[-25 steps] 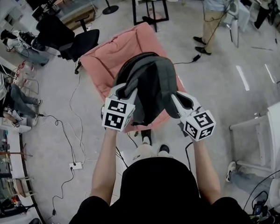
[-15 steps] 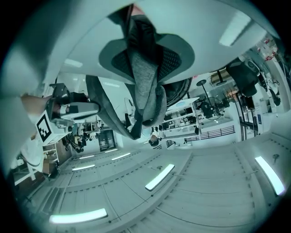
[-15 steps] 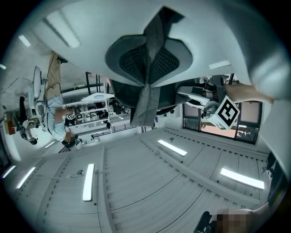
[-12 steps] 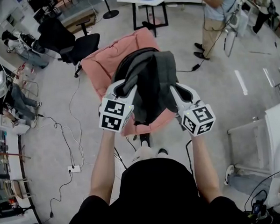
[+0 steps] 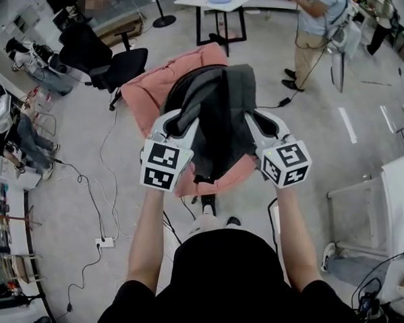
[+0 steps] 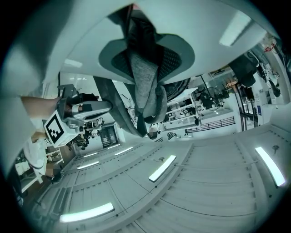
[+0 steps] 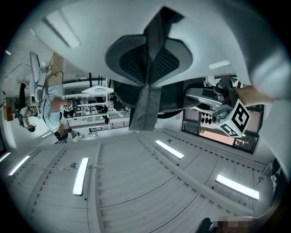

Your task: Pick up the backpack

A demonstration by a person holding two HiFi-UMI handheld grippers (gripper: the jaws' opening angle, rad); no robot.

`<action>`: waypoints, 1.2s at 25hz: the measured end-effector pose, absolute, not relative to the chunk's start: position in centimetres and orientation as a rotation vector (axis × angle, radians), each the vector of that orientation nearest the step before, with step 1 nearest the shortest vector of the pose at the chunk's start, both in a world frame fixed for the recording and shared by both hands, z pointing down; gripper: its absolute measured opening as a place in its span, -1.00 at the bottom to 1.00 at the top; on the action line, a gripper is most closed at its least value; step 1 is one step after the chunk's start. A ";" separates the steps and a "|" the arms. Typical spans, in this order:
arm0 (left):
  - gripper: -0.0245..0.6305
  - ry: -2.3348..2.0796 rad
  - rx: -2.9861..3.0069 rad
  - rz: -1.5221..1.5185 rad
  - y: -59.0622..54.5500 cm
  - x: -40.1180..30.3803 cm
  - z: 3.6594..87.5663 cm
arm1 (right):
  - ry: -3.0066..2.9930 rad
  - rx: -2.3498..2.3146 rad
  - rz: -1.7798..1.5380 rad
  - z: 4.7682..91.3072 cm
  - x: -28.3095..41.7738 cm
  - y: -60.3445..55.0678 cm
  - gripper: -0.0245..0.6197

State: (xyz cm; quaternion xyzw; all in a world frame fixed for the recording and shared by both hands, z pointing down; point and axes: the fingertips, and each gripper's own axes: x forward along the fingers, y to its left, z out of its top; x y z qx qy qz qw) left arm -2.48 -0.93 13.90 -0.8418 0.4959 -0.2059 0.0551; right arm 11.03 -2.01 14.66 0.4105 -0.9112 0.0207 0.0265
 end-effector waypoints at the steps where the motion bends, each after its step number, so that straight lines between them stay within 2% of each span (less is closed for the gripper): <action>1: -0.63 1.504 -2.553 -0.616 -0.8 -2.5 13.6 | -2.813 1.266 0.062 14.5 10.9 -2.1 -0.80; 30: -0.63 1.469 -2.536 -0.562 0.8 -1.9 11.4 | -2.759 1.223 0.061 12.4 10.1 -0.6 -0.80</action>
